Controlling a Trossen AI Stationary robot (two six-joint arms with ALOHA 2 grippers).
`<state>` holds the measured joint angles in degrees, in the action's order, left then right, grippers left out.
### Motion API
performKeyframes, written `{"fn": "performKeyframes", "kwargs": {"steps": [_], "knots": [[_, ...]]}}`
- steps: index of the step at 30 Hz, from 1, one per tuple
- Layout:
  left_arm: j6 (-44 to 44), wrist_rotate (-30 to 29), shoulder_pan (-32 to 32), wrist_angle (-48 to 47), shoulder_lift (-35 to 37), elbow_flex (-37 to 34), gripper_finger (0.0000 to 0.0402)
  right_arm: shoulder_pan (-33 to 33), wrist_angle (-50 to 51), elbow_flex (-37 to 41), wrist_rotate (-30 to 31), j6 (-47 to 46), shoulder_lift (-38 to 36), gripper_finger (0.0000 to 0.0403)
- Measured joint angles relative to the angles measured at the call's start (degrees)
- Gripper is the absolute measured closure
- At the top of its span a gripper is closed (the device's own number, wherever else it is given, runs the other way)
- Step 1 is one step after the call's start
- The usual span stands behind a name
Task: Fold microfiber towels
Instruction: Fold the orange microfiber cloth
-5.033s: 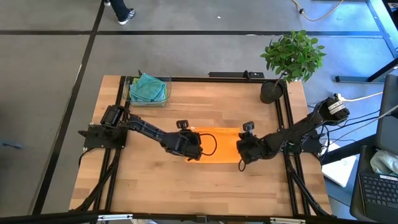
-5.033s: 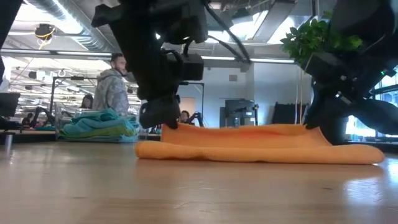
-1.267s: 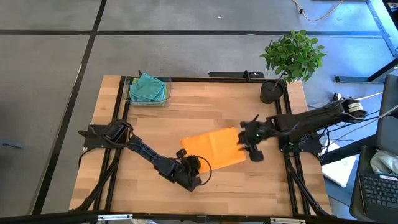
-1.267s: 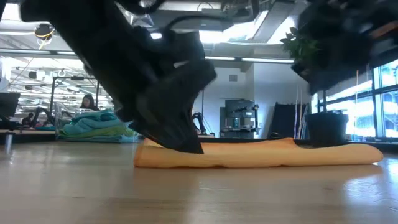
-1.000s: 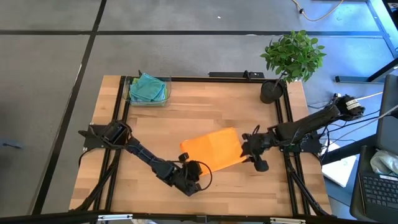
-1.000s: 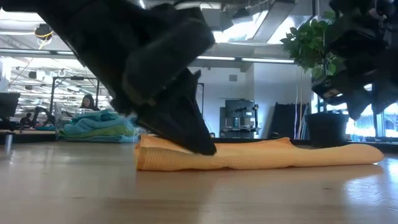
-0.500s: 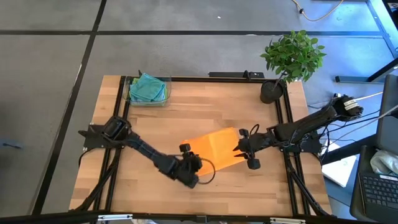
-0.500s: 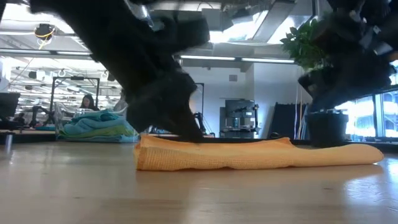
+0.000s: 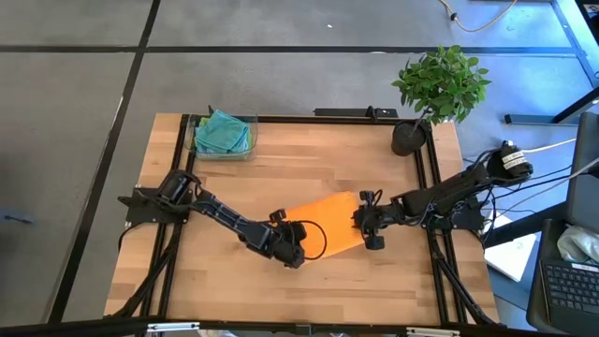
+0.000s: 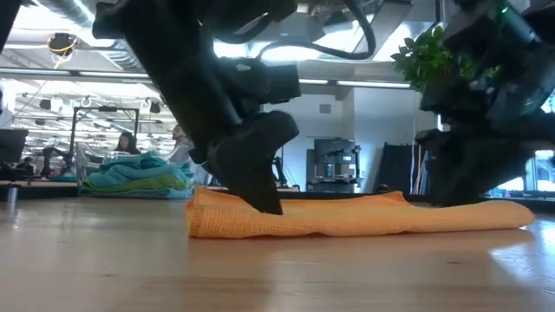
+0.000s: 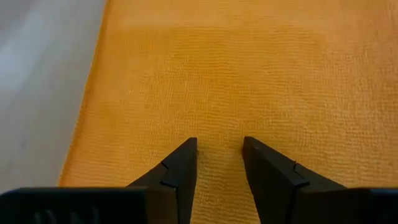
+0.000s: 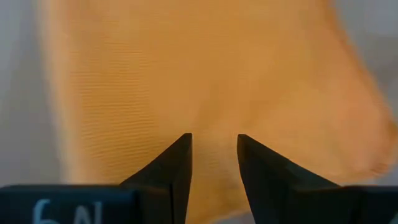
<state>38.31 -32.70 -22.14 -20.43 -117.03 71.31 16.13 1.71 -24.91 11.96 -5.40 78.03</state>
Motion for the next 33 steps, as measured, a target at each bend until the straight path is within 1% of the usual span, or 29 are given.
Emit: {"fn": "performKeyframes", "kwargs": {"steps": [2,5,8,11,14,16,19,22,28,30,33], "knots": [[3.1,0.5,-0.5,-0.2,0.0,0.0,0.0278,-1.4,-0.3,0.0,1.4,1.1,0.7,0.0273],[6.4,0.4,-1.8,-0.7,0.0,0.0,0.0278,-4.3,-1.4,0.0,1.5,2.8,2.1,0.0273],[12.8,0.3,-2.7,-1.8,0.0,0.1,0.0278,-7.6,-4.0,0.0,1.3,5.7,3.9,0.0273],[22.2,0.2,-2.7,-2.6,0.0,0.1,0.0278,-11.0,-8.3,0.0,-0.8,8.4,6.1,0.0273],[27.6,0.2,-2.9,-2.8,0.0,0.1,0.0278,-13.5,-12.8,-0.2,-2.9,10.7,8.2,0.0273],[31.5,-0.2,-3.0,-4.6,0.0,0.1,0.0278,-14.2,-12.6,-1.1,-2.9,11.7,8.8,0.0273],[37.8,-2.4,-3.1,-9.7,0.1,0.2,0.0278,-14.3,-10.8,-2.4,-2.8,14.2,8.3,0.0273],[41.1,-3.8,-3.4,-12.4,-0.4,0.2,0.0278,-14.2,-9.2,-5.1,-1.3,14.7,6.6,0.0273],[40.0,-4.0,-4.3,-12.1,-0.5,0.2,0.0278,-12.2,1.1,-11.3,-1.4,13.7,1.3,0.0273],[43.4,-4.1,-4.9,-14.3,-0.4,0.2,0.0278,-10.9,5.3,-13.4,-1.5,12.7,-0.5,0.0273],[50.3,-3.8,-5.8,-20.8,-0.9,0.2,0.0278,-8.5,9.7,-15.5,-1.4,10.5,-3.5,0.0273]]}}
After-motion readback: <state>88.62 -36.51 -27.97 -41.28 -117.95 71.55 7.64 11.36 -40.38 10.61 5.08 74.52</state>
